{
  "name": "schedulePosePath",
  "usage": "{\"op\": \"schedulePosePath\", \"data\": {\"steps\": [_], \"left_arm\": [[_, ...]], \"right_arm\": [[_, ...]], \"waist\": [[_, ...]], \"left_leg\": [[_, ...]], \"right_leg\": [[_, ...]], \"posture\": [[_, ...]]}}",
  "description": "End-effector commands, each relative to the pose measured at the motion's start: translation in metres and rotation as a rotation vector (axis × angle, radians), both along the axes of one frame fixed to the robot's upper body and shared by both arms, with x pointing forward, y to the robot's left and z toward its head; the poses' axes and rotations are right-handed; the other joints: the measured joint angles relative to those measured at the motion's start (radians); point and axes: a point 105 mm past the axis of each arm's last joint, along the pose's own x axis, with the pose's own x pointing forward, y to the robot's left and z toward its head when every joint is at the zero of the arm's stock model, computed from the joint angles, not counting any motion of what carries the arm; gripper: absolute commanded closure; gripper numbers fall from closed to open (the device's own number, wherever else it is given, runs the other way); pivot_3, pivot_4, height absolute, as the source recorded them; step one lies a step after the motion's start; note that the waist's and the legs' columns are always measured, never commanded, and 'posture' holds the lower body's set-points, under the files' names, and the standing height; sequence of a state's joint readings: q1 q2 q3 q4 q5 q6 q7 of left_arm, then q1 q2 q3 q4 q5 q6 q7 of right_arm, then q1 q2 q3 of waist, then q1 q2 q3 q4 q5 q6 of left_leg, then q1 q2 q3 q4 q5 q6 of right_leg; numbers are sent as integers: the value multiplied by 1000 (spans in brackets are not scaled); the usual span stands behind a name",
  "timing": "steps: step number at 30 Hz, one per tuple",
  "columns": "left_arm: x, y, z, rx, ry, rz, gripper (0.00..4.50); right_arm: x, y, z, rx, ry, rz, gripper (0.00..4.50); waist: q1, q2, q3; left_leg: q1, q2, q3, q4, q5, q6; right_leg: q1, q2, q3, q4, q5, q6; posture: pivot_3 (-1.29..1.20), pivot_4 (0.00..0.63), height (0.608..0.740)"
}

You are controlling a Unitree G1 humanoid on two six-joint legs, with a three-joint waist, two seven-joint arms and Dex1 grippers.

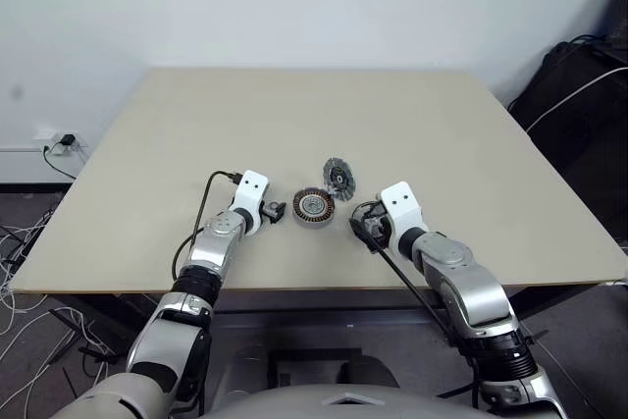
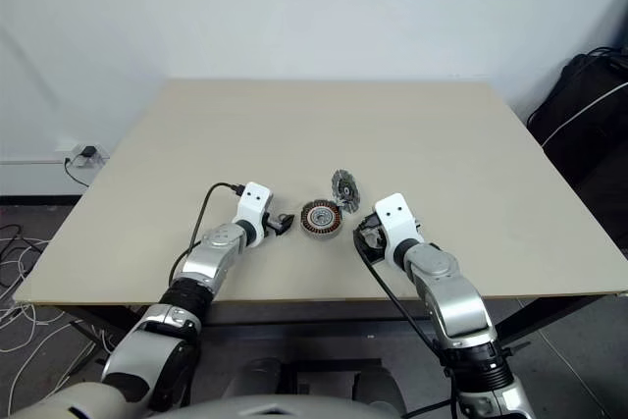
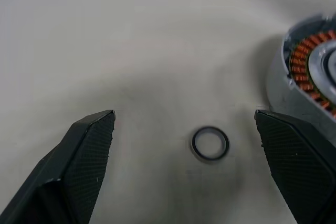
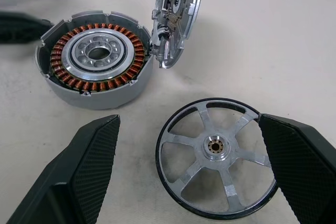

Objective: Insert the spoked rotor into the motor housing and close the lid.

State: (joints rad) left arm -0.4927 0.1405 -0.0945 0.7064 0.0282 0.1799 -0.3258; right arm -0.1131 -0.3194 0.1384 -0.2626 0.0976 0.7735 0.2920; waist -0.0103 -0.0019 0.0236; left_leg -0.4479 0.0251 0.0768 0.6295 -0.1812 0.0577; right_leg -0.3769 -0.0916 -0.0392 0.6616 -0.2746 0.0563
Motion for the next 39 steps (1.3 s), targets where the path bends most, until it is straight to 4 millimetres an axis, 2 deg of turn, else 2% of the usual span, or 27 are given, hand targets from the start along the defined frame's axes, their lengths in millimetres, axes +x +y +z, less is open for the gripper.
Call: {"op": "schedulePosePath", "data": {"steps": [1,6,9,18,19,24,28,33,35,39], "left_arm": [[9,-7,13,7,-49,-14,17],[8,-7,9,9,-30,-5,17],[7,-6,7,17,-20,1,584],[5,1,3,41,-16,18,3600],[5,2,3,43,-16,22,3816],[1,9,6,47,-36,30,3832],[3,10,25,31,-106,20,3832],[10,-9,52,-9,-195,-21,3832],[12,-25,60,-35,-211,-65,3832],[12,-50,64,-68,-206,-132,3832]], "right_arm": [[5,-1,18,10,-71,-12,22],[5,-2,18,13,-72,-15,22],[5,-2,18,13,-72,-17,0],[5,-2,17,13,-69,-15,0],[5,-2,17,13,-69,-14,0],[5,-2,17,13,-69,-11,0],[5,-1,17,13,-66,-8,0],[7,2,16,13,-65,3,0],[7,3,16,14,-65,4,0],[6,2,17,16,-69,-2,0]], "waist": [[0,0,0],[0,0,0],[0,0,0],[0,0,0],[0,0,0],[-3,0,0],[-1,0,0],[4,0,0],[3,0,0],[2,-1,0]], "left_leg": [[0,0,0,0,0,0],[0,0,0,0,0,0],[0,0,0,0,0,0],[0,0,0,0,0,0],[0,0,0,0,0,0],[0,0,0,0,0,0],[0,0,0,0,0,0],[0,-1,0,1,0,1],[0,-1,0,1,0,1],[0,-1,0,1,0,1]], "right_leg": [[0,0,0,0,0,0],[0,0,0,0,0,0],[0,0,0,0,0,0],[0,0,0,0,0,0],[0,0,0,0,0,0],[0,0,0,0,0,0],[0,0,0,0,0,0],[0,-4,0,0,1,0],[0,-4,0,0,2,0],[0,-3,0,0,2,0]], "posture": [[0,0,740],[0,0,740],[0,0,740],[0,0,740],[0,0,740],[0,0,740],[0,0,740],[0,0,740],[0,0,740],[0,0,740]]}}
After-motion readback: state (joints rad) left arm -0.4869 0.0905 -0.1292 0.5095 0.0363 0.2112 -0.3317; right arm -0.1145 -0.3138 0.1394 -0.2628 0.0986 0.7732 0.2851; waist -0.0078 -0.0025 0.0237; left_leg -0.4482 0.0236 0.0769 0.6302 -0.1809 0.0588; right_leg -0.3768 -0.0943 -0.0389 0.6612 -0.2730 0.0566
